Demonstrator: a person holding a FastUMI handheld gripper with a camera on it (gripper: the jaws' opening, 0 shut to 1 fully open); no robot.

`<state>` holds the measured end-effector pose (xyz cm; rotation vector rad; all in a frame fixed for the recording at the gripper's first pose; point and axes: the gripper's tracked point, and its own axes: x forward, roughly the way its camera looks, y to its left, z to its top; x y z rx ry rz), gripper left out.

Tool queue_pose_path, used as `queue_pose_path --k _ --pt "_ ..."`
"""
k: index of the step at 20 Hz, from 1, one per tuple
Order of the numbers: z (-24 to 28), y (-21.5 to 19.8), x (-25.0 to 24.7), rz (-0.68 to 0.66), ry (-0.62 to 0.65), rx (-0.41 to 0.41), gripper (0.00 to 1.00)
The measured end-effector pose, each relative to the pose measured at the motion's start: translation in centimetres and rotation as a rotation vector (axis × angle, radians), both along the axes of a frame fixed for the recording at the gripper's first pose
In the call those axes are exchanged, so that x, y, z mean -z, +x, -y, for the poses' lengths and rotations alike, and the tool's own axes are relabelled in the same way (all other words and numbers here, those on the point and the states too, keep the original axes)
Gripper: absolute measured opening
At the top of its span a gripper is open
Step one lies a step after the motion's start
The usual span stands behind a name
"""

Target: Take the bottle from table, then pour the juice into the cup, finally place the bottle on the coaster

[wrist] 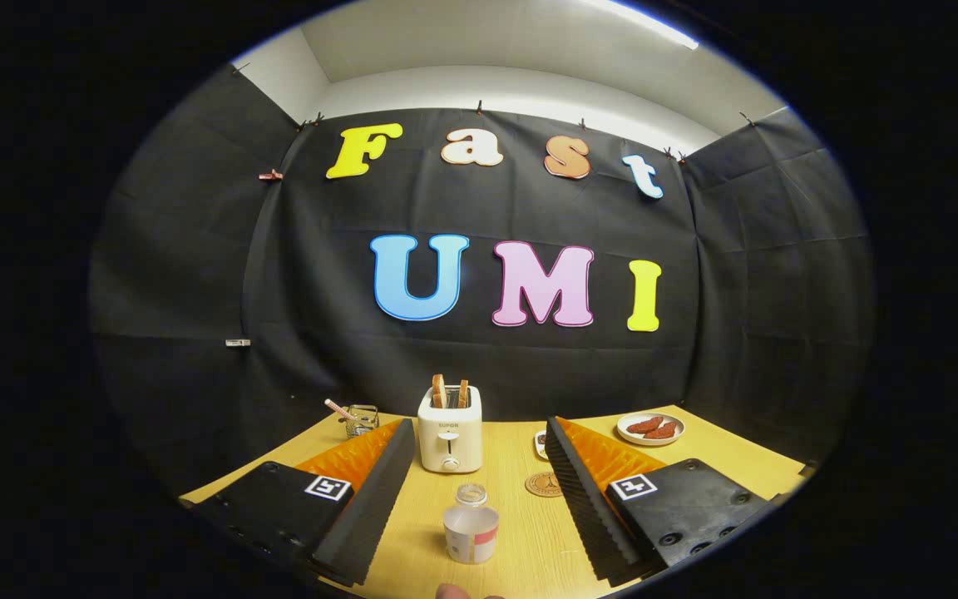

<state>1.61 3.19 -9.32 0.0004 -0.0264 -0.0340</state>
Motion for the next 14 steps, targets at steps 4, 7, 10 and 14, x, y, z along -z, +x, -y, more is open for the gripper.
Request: queue_pose_path --k 4,7,10,14 --pt "-0.3 1.6 4.5 -0.004 0.008 0.032 0.97" --pt "-0.7 2.9 8.9 -0.051 -0.004 0.035 0.97" --pt "-0.5 4.0 12.1 -0.072 -0.007 0.050 0.97" --pt "-0.4 5.1 15.2 -0.100 0.005 0.063 0.97"
